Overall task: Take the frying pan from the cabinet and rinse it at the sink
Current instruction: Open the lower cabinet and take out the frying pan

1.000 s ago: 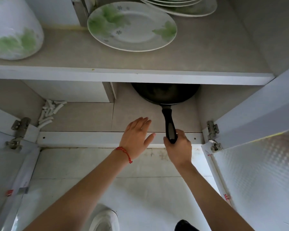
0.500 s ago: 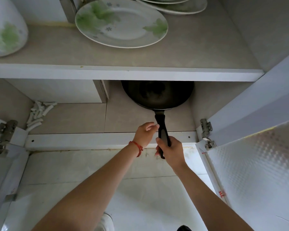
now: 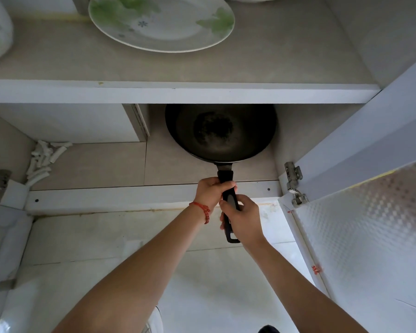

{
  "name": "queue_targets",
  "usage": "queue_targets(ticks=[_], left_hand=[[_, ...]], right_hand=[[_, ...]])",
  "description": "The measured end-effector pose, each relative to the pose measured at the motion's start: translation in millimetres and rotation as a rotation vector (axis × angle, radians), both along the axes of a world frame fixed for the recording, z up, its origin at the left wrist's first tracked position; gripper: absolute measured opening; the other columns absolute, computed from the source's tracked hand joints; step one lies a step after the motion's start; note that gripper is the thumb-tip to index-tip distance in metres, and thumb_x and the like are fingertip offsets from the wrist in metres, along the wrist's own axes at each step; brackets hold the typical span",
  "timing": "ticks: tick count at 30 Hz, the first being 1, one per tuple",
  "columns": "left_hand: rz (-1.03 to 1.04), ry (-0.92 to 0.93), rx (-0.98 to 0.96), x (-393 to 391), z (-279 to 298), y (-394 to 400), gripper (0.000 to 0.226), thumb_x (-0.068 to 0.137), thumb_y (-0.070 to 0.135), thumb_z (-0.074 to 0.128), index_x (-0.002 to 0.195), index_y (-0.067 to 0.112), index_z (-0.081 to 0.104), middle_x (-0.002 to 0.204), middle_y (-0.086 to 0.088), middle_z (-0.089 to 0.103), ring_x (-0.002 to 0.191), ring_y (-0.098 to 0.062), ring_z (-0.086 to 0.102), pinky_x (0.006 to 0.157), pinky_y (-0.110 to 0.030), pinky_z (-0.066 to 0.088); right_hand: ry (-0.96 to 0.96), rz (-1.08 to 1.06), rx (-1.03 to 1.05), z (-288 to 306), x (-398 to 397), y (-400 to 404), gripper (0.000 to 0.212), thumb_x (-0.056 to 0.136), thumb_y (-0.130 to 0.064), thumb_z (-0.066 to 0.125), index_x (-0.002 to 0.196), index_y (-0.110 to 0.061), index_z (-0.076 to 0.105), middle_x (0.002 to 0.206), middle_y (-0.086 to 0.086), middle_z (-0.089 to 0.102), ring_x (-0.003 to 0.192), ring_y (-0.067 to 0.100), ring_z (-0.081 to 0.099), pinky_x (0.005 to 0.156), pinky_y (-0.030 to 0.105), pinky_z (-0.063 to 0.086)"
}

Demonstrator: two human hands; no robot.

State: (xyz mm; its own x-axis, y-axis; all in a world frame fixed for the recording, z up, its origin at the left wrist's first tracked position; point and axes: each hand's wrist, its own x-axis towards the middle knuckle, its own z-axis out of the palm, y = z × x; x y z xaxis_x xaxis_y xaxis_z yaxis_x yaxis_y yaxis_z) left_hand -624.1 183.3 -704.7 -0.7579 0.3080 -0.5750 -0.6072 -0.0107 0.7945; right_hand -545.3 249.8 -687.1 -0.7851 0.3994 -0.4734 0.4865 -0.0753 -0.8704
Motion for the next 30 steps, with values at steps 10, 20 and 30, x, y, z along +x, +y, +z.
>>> queue_targets(ticks=[10, 20, 30], left_hand=[[0.079, -0.119, 0.051, 37.7, 14.9, -16.1, 0.008, 0.077, -0.003, 0.062, 0.072, -0.001, 0.066, 0.055, -0.004, 0.067, 0.058, -0.020, 0.063, 0.077, -0.037, 0.053], [0.095, -0.205, -0.037, 94.5, 89.8, -52.5, 0.008, 0.079, 0.001, 0.061, 0.074, 0.002, 0.067, 0.059, -0.004, 0.068, 0.061, -0.019, 0.063, 0.069, -0.031, 0.054], [0.131, -0.316, -0.054, 159.5, 204.9, -90.0, 0.010, 0.079, -0.002, 0.058, 0.071, -0.004, 0.063, 0.052, -0.005, 0.065, 0.053, -0.019, 0.060, 0.059, -0.027, 0.053]], right_hand=[[-0.066, 0.024, 0.049, 24.7, 38.0, -18.6, 0.009, 0.082, -0.009, 0.061, 0.078, -0.004, 0.056, 0.047, 0.001, 0.057, 0.035, 0.016, 0.054, 0.042, 0.028, 0.049], [-0.183, 0.015, -0.034, 109.3, 91.8, -54.6, 0.009, 0.083, -0.012, 0.062, 0.084, -0.004, 0.057, 0.053, 0.006, 0.059, 0.037, 0.016, 0.054, 0.046, 0.031, 0.050], [-0.301, 0.040, -0.095, 229.0, 151.1, -86.9, 0.015, 0.081, -0.012, 0.062, 0.077, 0.001, 0.055, 0.051, 0.006, 0.059, 0.040, 0.019, 0.056, 0.049, 0.033, 0.050]])
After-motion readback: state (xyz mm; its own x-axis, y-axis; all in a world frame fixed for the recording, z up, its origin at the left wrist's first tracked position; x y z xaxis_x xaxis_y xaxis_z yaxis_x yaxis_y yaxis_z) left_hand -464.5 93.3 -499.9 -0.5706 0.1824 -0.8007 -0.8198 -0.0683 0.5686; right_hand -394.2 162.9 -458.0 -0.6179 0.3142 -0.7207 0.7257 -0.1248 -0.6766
